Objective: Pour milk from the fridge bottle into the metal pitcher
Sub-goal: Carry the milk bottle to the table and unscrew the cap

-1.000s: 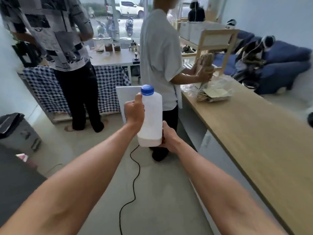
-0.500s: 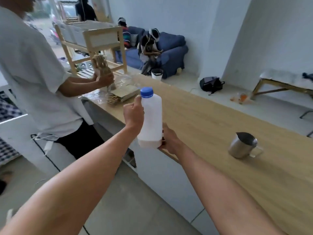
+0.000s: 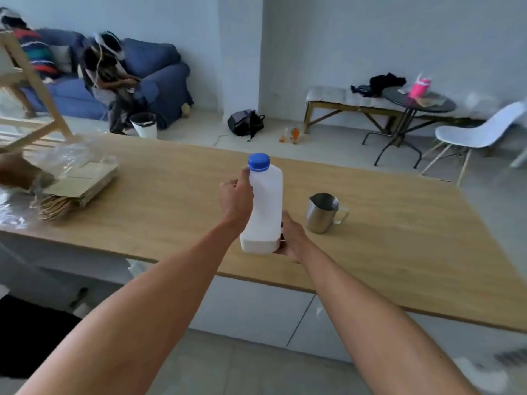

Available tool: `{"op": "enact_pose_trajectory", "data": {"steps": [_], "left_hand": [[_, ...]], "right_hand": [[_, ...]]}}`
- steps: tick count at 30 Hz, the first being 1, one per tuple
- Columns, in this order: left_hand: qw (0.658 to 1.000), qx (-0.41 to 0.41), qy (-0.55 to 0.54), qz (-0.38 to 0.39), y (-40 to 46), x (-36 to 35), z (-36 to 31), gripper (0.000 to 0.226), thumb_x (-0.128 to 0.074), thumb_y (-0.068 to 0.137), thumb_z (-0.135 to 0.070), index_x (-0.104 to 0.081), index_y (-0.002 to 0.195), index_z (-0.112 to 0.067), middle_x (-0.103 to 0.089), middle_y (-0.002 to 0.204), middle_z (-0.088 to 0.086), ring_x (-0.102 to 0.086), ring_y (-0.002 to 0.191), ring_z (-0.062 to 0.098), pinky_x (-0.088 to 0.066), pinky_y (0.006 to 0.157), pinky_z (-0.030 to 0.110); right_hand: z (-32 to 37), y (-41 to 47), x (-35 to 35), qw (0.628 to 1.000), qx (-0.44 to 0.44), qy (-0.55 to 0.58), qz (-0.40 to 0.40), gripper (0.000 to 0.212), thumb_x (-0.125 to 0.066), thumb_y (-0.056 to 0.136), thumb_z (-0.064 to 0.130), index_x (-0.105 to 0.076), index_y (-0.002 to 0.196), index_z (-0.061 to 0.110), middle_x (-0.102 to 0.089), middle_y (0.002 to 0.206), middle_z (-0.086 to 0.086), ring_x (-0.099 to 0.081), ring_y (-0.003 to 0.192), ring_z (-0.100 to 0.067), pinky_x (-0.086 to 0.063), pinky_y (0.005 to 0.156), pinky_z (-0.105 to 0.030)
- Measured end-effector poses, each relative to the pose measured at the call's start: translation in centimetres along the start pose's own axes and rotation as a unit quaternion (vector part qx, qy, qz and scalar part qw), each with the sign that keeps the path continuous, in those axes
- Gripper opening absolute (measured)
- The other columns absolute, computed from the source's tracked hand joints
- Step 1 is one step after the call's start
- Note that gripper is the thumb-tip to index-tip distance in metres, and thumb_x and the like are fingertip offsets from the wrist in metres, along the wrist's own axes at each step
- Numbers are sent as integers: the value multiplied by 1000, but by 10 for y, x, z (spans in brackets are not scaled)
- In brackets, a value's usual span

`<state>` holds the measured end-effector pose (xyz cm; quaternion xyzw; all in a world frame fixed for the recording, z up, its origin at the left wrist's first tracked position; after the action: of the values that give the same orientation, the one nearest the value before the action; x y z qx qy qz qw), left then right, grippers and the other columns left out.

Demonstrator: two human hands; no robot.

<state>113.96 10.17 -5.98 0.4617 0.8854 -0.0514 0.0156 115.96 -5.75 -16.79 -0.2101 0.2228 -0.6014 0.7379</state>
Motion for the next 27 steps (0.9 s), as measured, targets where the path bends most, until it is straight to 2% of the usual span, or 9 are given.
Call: {"op": "enact_pose_trajectory", "data": {"steps": [3,8,12,15,17,18,23,27], "left_hand": [[999,11,6,42,0,-22,10,66,-57,95,-47,-24,41,-27,-28,44,-10,-26,48,16,-22,52,30],[997,18,9,79,-8,-47,26,58,-56,98,-44,-21,58,-20,-24,54,-3,-22,54,18,-20,53,31],[995,17,31,89,-14,-60,35,59,-54,98,-45,-19,58,-19,-23,54,-4,-21,53,17,-19,51,28],[995,13,44,92,-17,-67,41,58,-53,97,-47,-20,59,-18,-24,56,-1,-23,55,19,-20,52,29],[995,12,48,89,-19,-70,45,57,-53,98,-46,-21,61,-17,-24,56,-1,-23,56,19,-21,51,28],[995,12,51,86,-19,-71,48,56,-53,99,-45,-20,62,-17,-24,57,-1,-24,57,19,-21,50,27],[995,10,58,75,-21,-75,58,56,-53,100,-42,-22,62,-17,-25,57,1,-26,61,21,-23,49,27],[995,6,58,76,-23,-79,62,58,-54,102,-41,-21,60,-18,-23,53,-3,-25,61,21,-23,48,27]], "right_hand": [[-5,3,19,999,2,24,-31,41,-43,103,55,-67,110,23,-76,107,-6,-71,102,-30,-59,94,-46],[-16,9,39,998,3,37,-59,46,-50,94,61,-71,110,24,-77,101,-3,-68,91,-23,-58,87,-38],[-25,12,55,996,3,29,-80,41,-50,93,63,-67,97,26,-70,90,3,-60,84,-20,-47,77,-33],[-29,20,66,996,5,22,-87,46,-49,94,63,-71,101,23,-77,91,6,-68,94,-21,-53,87,-33],[-32,26,71,996,-5,20,-84,53,-51,91,67,-74,111,24,-80,101,5,-71,106,-22,-54,101,-42],[-33,28,72,996,-8,16,-83,56,-51,89,69,-74,114,25,-80,103,5,-71,108,-22,-53,103,-44],[-38,39,78,996,-17,10,-85,67,-55,79,77,-71,120,25,-79,109,5,-70,110,-20,-53,104,-44],[-43,49,81,997,-19,19,-74,69,-54,81,75,-69,125,24,-78,113,7,-69,112,-19,-52,105,-43]]}}
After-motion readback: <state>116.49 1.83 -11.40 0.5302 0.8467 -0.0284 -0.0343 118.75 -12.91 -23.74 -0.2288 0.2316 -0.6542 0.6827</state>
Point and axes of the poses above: each hand's wrist, its own y-axis towards the middle knuckle, its own x-axis out of the back of the hand, z = x × y, the point moved 6 cm from there along y, towards the middle knuckle
